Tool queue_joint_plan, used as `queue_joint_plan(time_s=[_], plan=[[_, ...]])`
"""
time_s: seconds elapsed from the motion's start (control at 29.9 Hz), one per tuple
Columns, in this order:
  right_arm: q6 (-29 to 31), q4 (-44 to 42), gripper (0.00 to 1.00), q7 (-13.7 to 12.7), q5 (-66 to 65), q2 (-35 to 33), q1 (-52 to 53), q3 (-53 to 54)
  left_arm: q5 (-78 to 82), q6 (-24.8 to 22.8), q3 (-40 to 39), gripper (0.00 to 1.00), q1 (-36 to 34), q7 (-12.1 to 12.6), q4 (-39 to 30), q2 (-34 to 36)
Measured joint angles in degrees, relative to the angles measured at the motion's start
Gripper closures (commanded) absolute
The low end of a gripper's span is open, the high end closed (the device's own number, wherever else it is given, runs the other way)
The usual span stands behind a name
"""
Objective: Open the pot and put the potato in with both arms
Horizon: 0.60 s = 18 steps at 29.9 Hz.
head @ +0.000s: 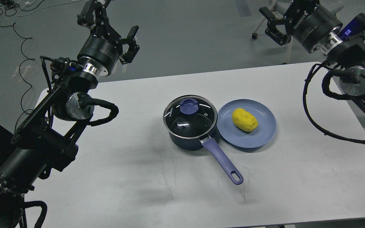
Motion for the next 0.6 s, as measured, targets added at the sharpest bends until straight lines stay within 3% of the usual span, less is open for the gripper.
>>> queue_joint_plan(time_s=[0.6], plan=[[-0.79, -2.28, 0.0, 0.17, -3.33, 4.94, -0.22, -1.53, -0.08, -0.07, -2.0, 0.02, 5.18, -0.5, -2.09, -0.13]])
